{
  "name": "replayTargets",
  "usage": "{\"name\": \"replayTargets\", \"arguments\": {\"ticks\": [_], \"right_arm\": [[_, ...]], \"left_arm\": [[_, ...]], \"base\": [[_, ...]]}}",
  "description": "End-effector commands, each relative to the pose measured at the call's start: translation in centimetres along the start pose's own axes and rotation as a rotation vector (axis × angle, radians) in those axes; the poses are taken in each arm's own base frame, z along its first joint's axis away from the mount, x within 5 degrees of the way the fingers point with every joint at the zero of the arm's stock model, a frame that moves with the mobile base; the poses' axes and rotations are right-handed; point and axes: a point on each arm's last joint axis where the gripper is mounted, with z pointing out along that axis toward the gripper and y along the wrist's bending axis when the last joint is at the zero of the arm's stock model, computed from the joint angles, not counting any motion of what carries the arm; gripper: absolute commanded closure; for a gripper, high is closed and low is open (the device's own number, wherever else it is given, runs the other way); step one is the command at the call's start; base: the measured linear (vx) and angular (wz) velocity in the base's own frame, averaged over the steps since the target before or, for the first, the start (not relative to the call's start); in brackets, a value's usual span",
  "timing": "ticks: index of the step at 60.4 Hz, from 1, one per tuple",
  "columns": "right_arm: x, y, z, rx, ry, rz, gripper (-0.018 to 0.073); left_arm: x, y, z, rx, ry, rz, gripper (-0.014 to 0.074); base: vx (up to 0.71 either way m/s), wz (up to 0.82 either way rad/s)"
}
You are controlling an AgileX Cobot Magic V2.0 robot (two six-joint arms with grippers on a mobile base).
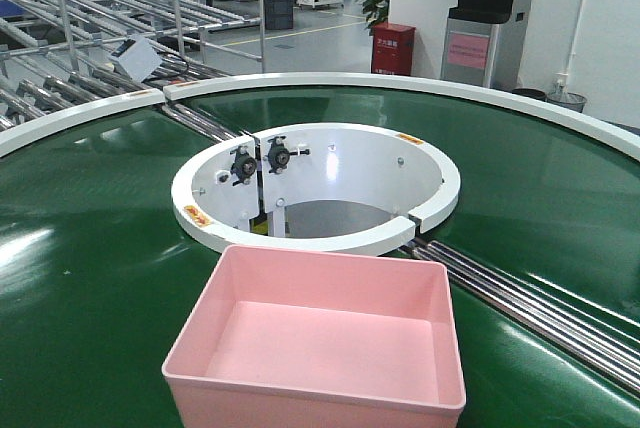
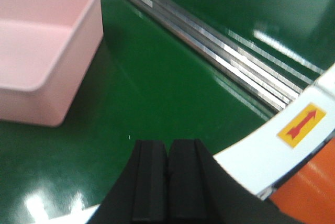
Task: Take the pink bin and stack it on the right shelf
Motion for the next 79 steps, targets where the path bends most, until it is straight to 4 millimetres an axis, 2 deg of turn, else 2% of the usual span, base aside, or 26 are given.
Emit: {"name": "replayTargets", "arguments": {"ticks": [1,6,8,18,23,27,36,47,57,71,79], "right_arm": [[-1.6,0.0,0.8,0.003,-0.032,-0.028,0.0552],[-1.9,0.1,2.5,-0.011,0.057,-0.070,0.0482],[-2.2,0.2,3.3,-0.020,0.109,-0.086,0.0441],[-4.1,1.1,5.9,-0.106,0.235,-0.127,0.0166],[-5.1,2.5,7.3,-0.171,0.289,-0.202,0.0036],[-5.6,3.7,8.2,-0.210,0.333,-0.261,-0.0013],[-7.5,5.7,9.8,-0.251,0.373,-0.294,-0.0039],[-10.8,6.6,12.1,-0.224,0.457,-0.162,-0.0022],[-13.6,7.5,14.4,-0.236,0.495,-0.145,-0.0022],[-16.5,8.8,18.2,-0.248,0.554,-0.138,-0.0022],[-16.9,9.6,20.6,-0.221,0.609,-0.139,-0.0022]], "left_arm": [[-1.6,-0.1,0.5,0.005,-0.058,0.001,0.0575],[-1.8,-0.1,1.8,0.003,0.005,0.033,0.0500],[-2.1,-0.1,2.2,0.003,0.035,0.060,0.0444],[-4.2,-1.4,4.0,0.095,0.093,0.104,0.0162],[-5.3,-2.6,5.8,0.160,0.144,0.162,0.0046],[-6.0,-3.5,6.9,0.192,0.173,0.189,-0.0001],[-8.1,-5.3,9.7,0.233,0.218,0.231,-0.0013],[-11.1,-7.1,13.6,0.255,0.251,0.258,0.0008],[-13.6,-8.6,16.8,0.267,0.275,0.271,0.0013],[-15.6,-10.1,21.7,0.258,0.361,0.215,0.0013],[-16.3,-11.1,24.2,0.279,0.418,0.177,0.0013]], "base": [[0.00,0.00],[0.00,0.00],[0.00,0.00],[0.00,0.00],[0.00,0.00],[0.00,0.00],[0.00,0.00],[0.00,0.00],[0.00,0.00],[0.00,0.00],[0.00,0.00]]}}
